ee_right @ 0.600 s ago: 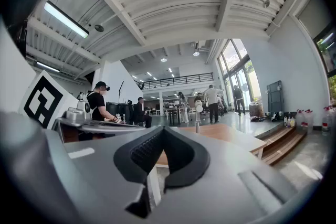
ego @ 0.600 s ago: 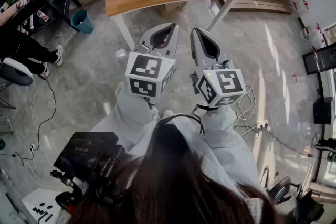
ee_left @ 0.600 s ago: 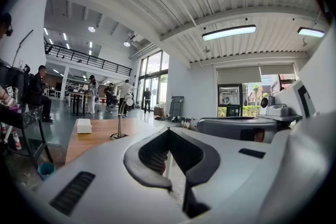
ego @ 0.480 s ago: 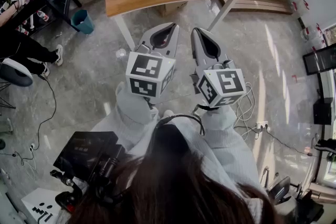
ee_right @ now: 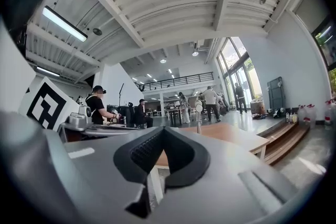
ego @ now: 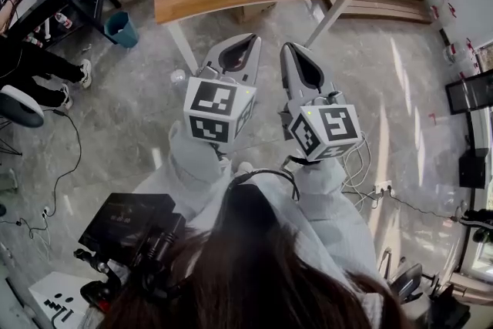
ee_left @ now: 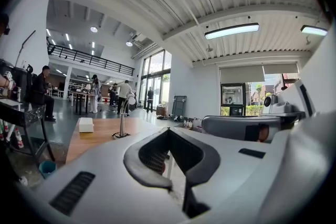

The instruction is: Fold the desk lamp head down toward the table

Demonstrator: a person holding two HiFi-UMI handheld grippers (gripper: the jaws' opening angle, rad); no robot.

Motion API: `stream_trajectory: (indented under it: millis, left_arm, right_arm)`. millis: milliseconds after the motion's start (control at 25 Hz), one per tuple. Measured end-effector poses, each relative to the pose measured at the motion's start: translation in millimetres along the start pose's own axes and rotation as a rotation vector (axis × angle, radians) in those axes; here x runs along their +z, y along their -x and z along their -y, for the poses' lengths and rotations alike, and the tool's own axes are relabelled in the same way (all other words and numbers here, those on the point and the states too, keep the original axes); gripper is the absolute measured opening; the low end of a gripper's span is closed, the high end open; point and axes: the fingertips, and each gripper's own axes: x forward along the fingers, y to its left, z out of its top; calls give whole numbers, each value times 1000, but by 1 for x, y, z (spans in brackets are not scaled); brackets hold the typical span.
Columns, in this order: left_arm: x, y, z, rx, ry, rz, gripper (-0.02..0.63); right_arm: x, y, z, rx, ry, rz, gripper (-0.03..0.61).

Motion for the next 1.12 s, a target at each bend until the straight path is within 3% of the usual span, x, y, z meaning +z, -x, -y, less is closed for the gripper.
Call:
stream_trajectory:
  millis: [400,600,840,1120]
  left_arm:
    - [-16,-40,-22,26,28,-26,2]
    - [-12,-103,-75,31,19,-30,3]
    - [25,-184,-156,22,6,-1,2]
    - [37,-275,-217,11,5,-43,2]
  right_arm:
    - [-25,-26,35,18,-60,-45,2]
    - [-32,-94,72,4,-40,-54,2]
    - [-20,-198,122,-25,-37,-36,2]
    - [-19,-288,185,-45,-54,-62,2]
